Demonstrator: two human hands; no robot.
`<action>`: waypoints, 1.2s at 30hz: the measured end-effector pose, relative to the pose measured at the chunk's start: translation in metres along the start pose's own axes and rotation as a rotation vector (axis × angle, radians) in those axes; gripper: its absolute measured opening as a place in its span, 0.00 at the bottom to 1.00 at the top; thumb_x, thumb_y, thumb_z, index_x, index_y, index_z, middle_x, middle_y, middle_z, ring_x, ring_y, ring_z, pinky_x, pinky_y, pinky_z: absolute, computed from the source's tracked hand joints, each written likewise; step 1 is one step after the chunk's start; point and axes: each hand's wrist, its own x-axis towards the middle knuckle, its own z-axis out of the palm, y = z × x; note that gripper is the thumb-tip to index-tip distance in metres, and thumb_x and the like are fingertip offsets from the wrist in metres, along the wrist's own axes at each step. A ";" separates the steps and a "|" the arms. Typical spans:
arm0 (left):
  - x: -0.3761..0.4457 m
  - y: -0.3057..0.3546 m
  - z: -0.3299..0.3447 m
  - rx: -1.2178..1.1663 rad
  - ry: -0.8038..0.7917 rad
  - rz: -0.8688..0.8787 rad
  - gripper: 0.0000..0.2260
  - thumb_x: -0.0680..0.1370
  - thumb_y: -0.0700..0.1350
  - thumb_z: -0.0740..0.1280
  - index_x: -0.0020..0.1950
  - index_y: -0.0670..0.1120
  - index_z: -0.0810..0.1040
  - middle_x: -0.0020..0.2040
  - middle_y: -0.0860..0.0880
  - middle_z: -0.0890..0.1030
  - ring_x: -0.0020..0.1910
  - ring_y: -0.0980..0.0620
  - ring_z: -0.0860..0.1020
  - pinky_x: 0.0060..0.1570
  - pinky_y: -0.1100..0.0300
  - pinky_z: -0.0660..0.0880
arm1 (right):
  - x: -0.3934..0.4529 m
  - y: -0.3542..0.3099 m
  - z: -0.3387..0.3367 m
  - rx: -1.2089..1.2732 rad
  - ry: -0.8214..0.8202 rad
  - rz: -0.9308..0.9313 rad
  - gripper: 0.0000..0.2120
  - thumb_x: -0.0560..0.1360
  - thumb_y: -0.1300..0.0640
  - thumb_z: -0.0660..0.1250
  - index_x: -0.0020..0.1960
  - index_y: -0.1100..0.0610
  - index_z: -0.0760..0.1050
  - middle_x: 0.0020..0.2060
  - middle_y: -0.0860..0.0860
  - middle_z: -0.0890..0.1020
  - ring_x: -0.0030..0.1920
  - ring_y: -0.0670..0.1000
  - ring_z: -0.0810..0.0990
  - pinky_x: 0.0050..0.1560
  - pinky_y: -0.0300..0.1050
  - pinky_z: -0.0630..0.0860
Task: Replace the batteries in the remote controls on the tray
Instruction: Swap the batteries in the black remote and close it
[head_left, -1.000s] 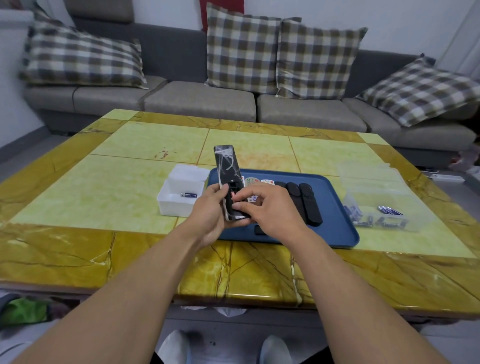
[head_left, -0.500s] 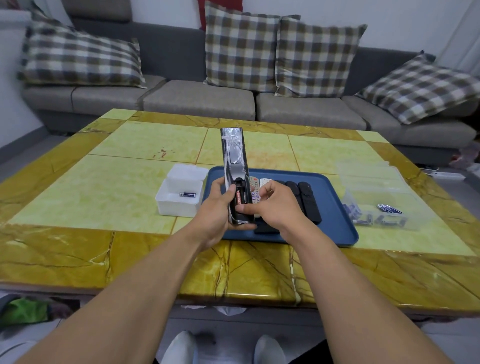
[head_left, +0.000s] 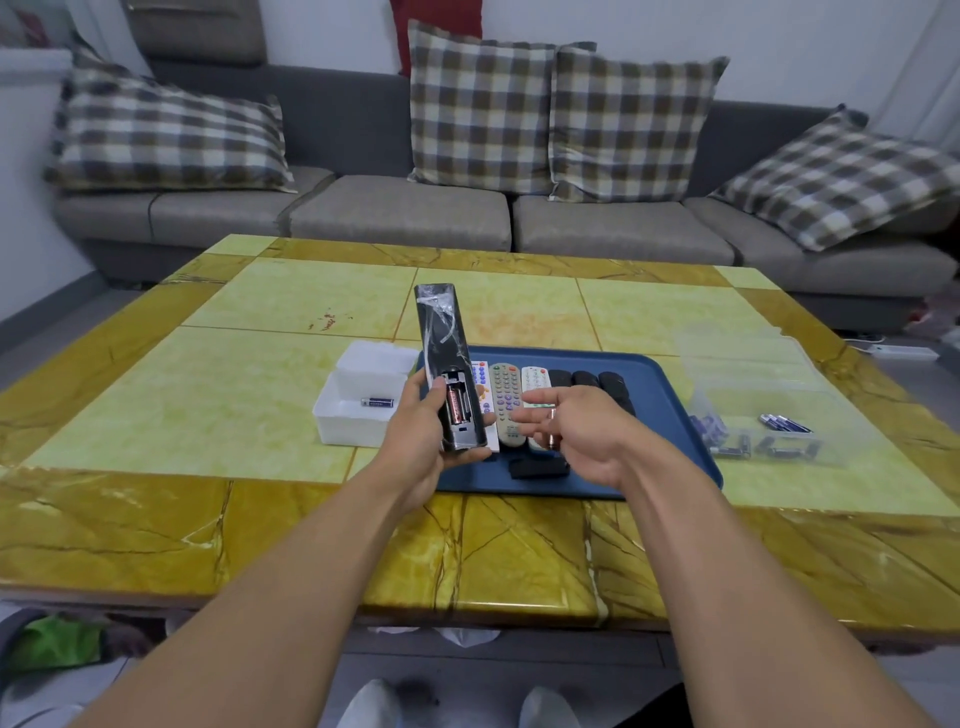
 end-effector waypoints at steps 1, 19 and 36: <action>0.001 -0.002 0.001 0.010 -0.010 0.004 0.12 0.87 0.50 0.54 0.69 0.53 0.69 0.57 0.43 0.84 0.49 0.44 0.86 0.33 0.50 0.82 | 0.000 0.002 0.000 0.001 0.008 -0.021 0.14 0.81 0.72 0.55 0.63 0.62 0.71 0.51 0.58 0.82 0.53 0.55 0.82 0.54 0.45 0.78; -0.004 -0.002 -0.012 0.092 -0.199 0.054 0.27 0.79 0.28 0.64 0.72 0.52 0.66 0.57 0.39 0.83 0.52 0.40 0.85 0.41 0.43 0.83 | -0.003 0.000 0.020 -0.208 0.077 -0.580 0.07 0.72 0.58 0.77 0.46 0.48 0.84 0.41 0.48 0.86 0.45 0.44 0.84 0.51 0.45 0.82; -0.008 0.004 -0.011 0.085 -0.208 0.010 0.11 0.86 0.52 0.56 0.64 0.50 0.70 0.52 0.46 0.86 0.44 0.44 0.84 0.37 0.39 0.82 | 0.004 0.009 0.031 -0.524 0.174 -0.612 0.08 0.69 0.53 0.79 0.46 0.48 0.83 0.41 0.43 0.74 0.38 0.45 0.73 0.44 0.47 0.79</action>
